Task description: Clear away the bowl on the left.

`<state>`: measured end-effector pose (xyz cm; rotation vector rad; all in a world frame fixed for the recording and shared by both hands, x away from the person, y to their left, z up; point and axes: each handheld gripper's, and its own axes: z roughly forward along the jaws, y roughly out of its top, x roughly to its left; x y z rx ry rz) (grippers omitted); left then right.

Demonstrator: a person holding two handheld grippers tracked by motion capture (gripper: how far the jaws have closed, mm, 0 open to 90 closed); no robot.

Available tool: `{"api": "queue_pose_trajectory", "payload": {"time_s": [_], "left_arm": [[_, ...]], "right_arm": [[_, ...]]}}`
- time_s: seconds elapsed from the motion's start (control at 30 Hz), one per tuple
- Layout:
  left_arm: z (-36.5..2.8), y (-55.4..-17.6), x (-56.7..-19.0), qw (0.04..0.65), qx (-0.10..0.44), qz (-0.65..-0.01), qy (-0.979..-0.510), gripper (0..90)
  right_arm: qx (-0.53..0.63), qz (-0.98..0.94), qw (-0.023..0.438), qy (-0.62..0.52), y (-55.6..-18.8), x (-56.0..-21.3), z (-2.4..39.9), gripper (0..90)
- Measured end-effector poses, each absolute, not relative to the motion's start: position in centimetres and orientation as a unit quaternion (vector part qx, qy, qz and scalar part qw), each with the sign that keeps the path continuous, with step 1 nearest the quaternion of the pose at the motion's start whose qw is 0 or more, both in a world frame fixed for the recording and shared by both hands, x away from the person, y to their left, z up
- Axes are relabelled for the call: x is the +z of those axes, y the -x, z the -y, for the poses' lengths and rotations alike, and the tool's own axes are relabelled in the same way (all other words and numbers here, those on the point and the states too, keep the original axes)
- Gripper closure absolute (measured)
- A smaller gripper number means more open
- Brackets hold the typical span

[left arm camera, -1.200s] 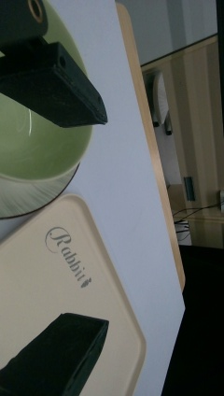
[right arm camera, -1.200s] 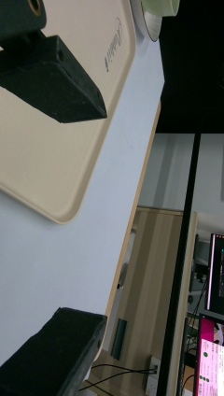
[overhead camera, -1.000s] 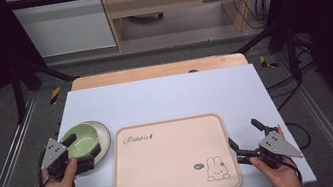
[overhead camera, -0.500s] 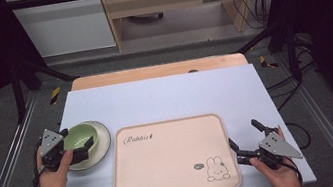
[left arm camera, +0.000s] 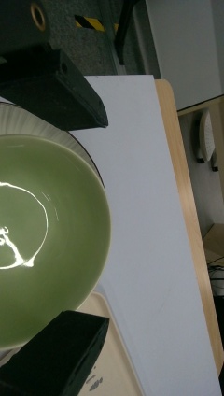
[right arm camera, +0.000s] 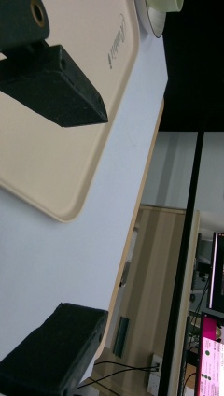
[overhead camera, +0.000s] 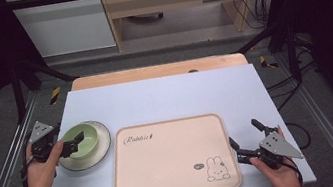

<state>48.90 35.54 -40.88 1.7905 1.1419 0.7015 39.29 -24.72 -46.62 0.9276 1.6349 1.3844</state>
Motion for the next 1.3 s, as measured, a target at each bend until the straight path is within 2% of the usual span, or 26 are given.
{"api": "queue_pose_trajectory", "payload": {"time_s": [0.13,0.43,0.87,1.07,1.1,1.3], "left_arm": [[-35.9,-49.2,-41.1,0.437,0.277,-0.468,-0.717,6.4],[-36.4,-49.7,-41.7,0.420,0.280,-0.470,-0.724,5.7],[-36.8,-50.0,-42.4,0.391,0.272,-0.494,-0.728,7.8],[-37.2,-50.1,-42.9,0.371,0.257,-0.506,-0.735,17.9],[-37.3,-50.2,-43.1,0.362,0.242,-0.511,-0.741,22.5],[-37.8,-50.4,-43.4,0.351,0.220,-0.531,-0.739,31.8]], "right_arm": [[0.547,-0.643,0.391,-0.366,-39.2,-46.6,24.8,7.7],[0.547,-0.645,0.387,-0.368,-39.3,-46.7,24.6,2.2],[0.544,-0.643,0.385,-0.379,-39.4,-46.8,24.6,1.5],[0.541,-0.646,0.383,-0.378,-39.4,-46.8,24.5,1.6],[0.541,-0.647,0.383,-0.378,-39.4,-46.8,24.5,1.6],[0.542,-0.647,0.382,-0.377,-39.5,-46.8,24.5,1.6]]}}
